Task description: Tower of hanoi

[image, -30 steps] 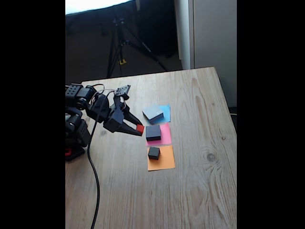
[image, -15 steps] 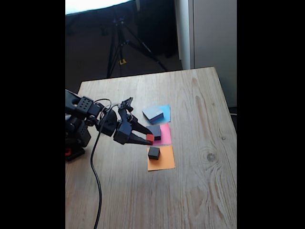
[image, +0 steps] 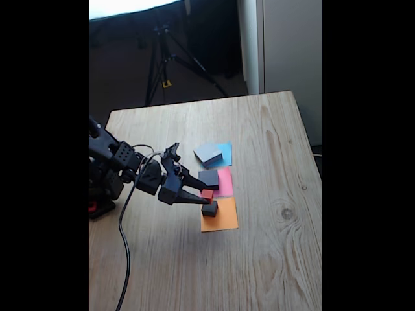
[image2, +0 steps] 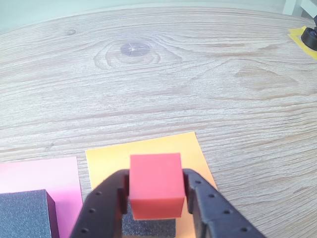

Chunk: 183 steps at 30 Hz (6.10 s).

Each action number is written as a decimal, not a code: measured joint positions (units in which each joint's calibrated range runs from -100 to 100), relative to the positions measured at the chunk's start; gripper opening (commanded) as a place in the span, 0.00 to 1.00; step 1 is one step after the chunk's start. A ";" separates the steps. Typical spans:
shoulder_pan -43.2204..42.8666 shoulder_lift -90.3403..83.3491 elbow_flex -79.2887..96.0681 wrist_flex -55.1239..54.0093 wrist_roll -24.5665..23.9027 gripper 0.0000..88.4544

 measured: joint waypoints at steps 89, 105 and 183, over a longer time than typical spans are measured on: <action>-4.85 -18.38 -15.12 43.88 0.00 0.00; -15.28 -37.37 -38.16 92.55 0.00 0.10; -13.11 2.14 20.17 -23.06 0.17 0.40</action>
